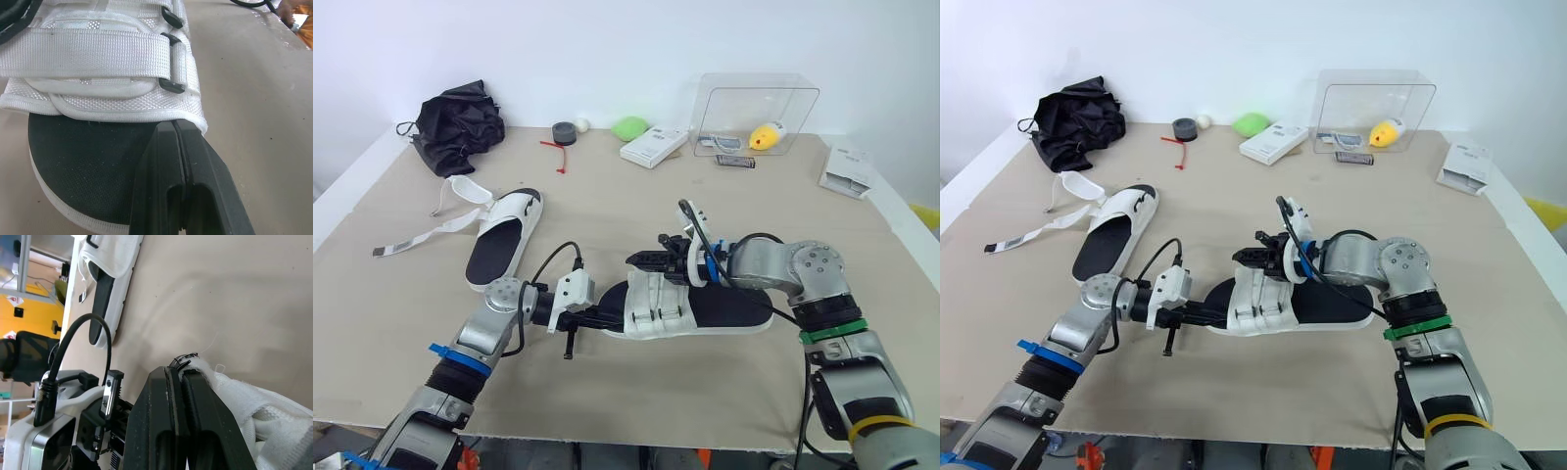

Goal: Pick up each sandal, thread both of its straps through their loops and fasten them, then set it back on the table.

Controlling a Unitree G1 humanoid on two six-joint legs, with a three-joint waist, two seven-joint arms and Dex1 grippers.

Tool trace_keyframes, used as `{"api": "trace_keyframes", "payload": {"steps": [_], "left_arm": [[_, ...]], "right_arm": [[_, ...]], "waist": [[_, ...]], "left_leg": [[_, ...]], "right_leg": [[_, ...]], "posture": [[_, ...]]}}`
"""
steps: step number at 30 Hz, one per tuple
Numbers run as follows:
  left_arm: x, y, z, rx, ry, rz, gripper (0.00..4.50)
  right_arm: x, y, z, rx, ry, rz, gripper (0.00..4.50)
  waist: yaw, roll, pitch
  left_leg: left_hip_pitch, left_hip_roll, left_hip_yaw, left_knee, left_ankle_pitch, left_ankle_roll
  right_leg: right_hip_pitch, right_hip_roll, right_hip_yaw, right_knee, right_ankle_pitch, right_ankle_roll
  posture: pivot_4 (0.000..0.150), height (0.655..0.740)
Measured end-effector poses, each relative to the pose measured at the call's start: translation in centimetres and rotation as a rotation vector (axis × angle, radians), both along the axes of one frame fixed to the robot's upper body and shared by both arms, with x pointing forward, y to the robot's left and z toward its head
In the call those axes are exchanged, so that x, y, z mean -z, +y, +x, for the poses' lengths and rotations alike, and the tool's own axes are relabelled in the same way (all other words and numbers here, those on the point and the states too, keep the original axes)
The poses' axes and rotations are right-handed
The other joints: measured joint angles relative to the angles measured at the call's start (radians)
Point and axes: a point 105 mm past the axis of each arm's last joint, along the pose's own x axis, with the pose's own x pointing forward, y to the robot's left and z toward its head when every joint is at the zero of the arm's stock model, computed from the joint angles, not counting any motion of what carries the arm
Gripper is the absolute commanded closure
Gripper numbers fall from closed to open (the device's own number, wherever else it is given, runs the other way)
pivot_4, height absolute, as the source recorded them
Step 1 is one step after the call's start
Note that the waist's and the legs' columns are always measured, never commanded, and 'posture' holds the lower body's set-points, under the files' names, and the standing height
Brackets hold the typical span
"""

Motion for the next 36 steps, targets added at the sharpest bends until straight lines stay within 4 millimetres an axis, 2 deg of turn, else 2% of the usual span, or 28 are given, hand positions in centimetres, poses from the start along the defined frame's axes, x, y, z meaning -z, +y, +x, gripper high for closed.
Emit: {"api": "trace_keyframes", "payload": {"steps": [5, 6, 8, 9, 11, 13, 14, 16, 20, 23, 24, 27, 29, 31, 32, 33, 34, 36], "left_arm": [[0.0, 0.1, 0.1, -0.012, 0.0, 0.004, 4.5], [0.1, 0.1, 0.1, -0.014, 0.001, 0.004, 4.5], [0.1, 0.0, 0.1, -0.014, 0.003, 0.006, 4.5], [0.2, 0.0, 0.0, -0.013, 0.004, 0.006, 4.5], [0.3, -0.1, -0.2, -0.007, 0.006, 0.007, 4.5], [0.3, -0.1, -0.3, -0.001, 0.007, 0.008, 4.5], [0.3, -0.1, -0.3, 0.0, 0.007, 0.008, 4.5], [0.3, 0.0, -0.3, 0.006, 0.009, 0.015, 4.5], [0.3, 0.1, -0.2, 0.005, 0.009, 0.016, 4.5], [0.2, 0.1, -0.1, 0.006, 0.008, 0.016, 4.5], [0.1, 0.0, -0.1, 0.008, 0.005, 0.016, 4.5], [0.0, -0.2, -0.1, 0.017, 0.001, 0.012, 4.5], [-0.1, -0.3, -0.1, 0.029, 0.0, 0.008, 4.5], [-0.3, -0.4, -0.2, 0.034, 0.007, -0.003, 4.5], [-0.3, -0.4, -0.2, 0.034, 0.012, -0.008, 4.5], [-0.5, -0.7, -0.1, 0.035, 0.028, -0.019, 4.5], [-0.6, -0.7, -0.1, 0.032, 0.034, -0.021, 4.5], [-1.1, -1.2, 0.3, 0.025, 0.062, -0.038, 4.5]], "right_arm": [[0.9, -0.5, 0.7, 0.053, 0.028, -0.034, 4.48], [1.0, -0.5, 0.7, 0.056, 0.031, -0.039, 3.9], [1.3, -1.0, 1.0, 0.091, 0.039, -0.071, 3.47], [1.2, -1.2, 1.1, 0.103, 0.038, -0.075, 3.04], [1.6, -2.4, 1.5, 0.166, 0.036, -0.147, 2.14], [3.0, -4.3, 1.6, 0.23, 0.059, -0.252, 1.31], [3.0, -4.3, 1.5, 0.227, 0.06, -0.247, 0.75], [2.5, -4.3, 1.2, 0.206, 0.019, -0.291, 0.13], [2.2, -4.1, 1.2, 0.185, -0.026, -0.315, 0.04], [1.2, -4.5, 2.4, 0.256, -0.036, -0.196, 0.04], [0.0, -4.7, 3.0, 0.279, -0.07, -0.146, 0.04], [-7.1, -5.4, 3.9, 0.265, -0.278, 0.057, 0.04], [-11.6, -6.1, 2.7, 0.204, -0.454, 0.123, 0.04], [-13.3, -6.6, 0.8, 0.12, -0.567, 0.126, 0.04], [-13.3, -6.6, 0.1, 0.085, -0.59, 0.12, 0.04], [-12.9, -6.8, -1.5, 0.01, -0.622, 0.098, 0.04], [-12.6, -6.7, -1.9, -0.015, -0.625, 0.091, 0.04], [-11.4, -7.1, -4.4, -0.131, -0.661, 0.019, 0.04]], "waist": [[-0.001, 0.0, -0.001], [-0.001, 0.0, -0.001], [0.0, 0.0, -0.003], [0.001, 0.0, -0.004], [0.002, -0.002, -0.009], [0.002, -0.004, -0.011], [0.002, -0.004, -0.011], [0.001, -0.001, -0.013], [0.001, -0.001, -0.013], [0.0, 0.0, -0.012], [0.0, 0.003, -0.009], [0.002, 0.01, -0.004], [0.004, 0.008, -0.004], [0.006, 0.008, -0.004], [0.006, 0.008, -0.004], [0.007, 0.008, -0.004], [0.007, 0.008, -0.004], [0.009, 0.011, 0.0]], "left_leg": [[0.001, 0.0, 0.0, 0.0, 0.001, 0.002], [0.001, 0.0, 0.0, 0.0, 0.001, 0.002], [0.001, 0.0, 0.0, 0.0, 0.001, 0.002], [0.001, 0.0, 0.0, 0.0, 0.001, 0.002], [0.001, 0.0, 0.0, 0.0, 0.001, 0.002], [0.0, 0.0, -0.001, -0.001, 0.001, 0.002], [0.0, 0.0, -0.001, -0.001, 0.001, 0.002], [0.0, -0.001, -0.001, -0.003, 0.001, 0.003], [0.0, 0.0, -0.003, -0.003, 0.001, 0.003], [0.0, -0.001, 0.0, -0.002, 0.001, 0.003], [0.0, -0.001, 0.001, -0.002, 0.001, 0.003], [-0.001, -0.003, 0.003, -0.002, 0.001, 0.003], [-0.002, -0.003, 0.001, -0.003, 0.0, 0.004], [-0.003, -0.003, 0.0, -0.003, -0.001, 0.006], [-0.003, -0.003, 0.0, -0.003, -0.001, 0.006], [-0.004, -0.004, -0.001, -0.003, -0.002, 0.006], [-0.005, -0.005, -0.002, -0.003, -0.002, 0.006], [-0.009, -0.007, -0.004, 0.0, -0.001, 0.006]], "right_leg": [[0.001, 0.0, 0.001, 0.0, 0.001, 0.0], [0.001, 0.0, 0.001, 0.0, 0.001, 0.0], [0.001, 0.0, 0.001, 0.0, 0.002, 0.0], [0.001, 0.0, 0.001, 0.0, 0.001, 0.0], [0.002, -0.002, 0.001, 0.0, 0.0, 0.0], [0.001, -0.003, 0.001, -0.001, -0.001, 0.0], [0.001, -0.003, 0.001, -0.001, -0.001, 0.0], [0.001, -0.002, 0.001, -0.001, -0.001, -0.001], [0.001, -0.001, 0.001, 0.0, -0.001, -0.001], [0.0, 0.002, 0.001, 0.0, -0.001, 0.0], [-0.001, 0.002, 0.002, 0.0, 0.0, 0.001], [-0.002, 0.001, 0.004, -0.001, 0.0, 0.004], [-0.001, 0.001, 0.002, -0.001, -0.002, 0.004], [-0.001, 0.0, 0.001, -0.002, -0.003, 0.003], [-0.001, -0.001, 0.0, -0.002, -0.003, 0.003], [-0.001, -0.002, 0.0, -0.003, -0.004, 0.003], [-0.002, -0.002, 0.0, -0.002, -0.004, 0.003], [-0.005, -0.004, -0.002, -0.002, -0.004, 0.005]], "posture": [[0.15, 0.74], [0.15, 0.74], [0.15, 0.74], [0.15, 0.74], [0.15, 0.74], [0.15, 0.74], [0.15, 0.74], [0.15, 0.74], [0.15, 0.74], [0.15, 0.74], [0.15, 0.74], [0.15, 0.74], [0.15, 0.74], [0.15, 0.74], [0.15, 0.74], [0.15, 0.74], [0.15, 0.74], [0.15, 0.74]]}}
